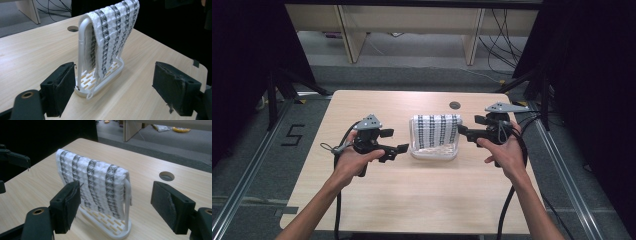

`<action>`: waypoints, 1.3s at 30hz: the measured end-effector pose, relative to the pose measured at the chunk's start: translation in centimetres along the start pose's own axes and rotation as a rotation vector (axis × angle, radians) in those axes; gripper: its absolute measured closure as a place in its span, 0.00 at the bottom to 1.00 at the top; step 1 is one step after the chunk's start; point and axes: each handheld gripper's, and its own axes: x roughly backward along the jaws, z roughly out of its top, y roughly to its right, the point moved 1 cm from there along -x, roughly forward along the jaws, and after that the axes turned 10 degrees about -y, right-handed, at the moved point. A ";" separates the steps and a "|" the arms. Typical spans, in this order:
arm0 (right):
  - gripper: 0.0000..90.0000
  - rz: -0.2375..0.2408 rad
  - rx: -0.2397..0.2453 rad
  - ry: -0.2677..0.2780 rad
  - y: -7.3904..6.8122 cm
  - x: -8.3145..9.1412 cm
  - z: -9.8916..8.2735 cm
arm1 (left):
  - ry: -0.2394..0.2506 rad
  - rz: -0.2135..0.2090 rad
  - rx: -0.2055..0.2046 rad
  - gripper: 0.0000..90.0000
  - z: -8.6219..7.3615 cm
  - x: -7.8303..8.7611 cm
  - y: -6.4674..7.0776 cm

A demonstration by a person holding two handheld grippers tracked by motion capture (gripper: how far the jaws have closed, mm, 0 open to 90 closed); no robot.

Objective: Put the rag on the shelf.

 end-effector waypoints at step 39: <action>0.27 0.049 0.064 0.012 -1.7 -0.6 -4.2 | -0.064 -0.047 -0.064 0.18 -4.8 -0.9 3.6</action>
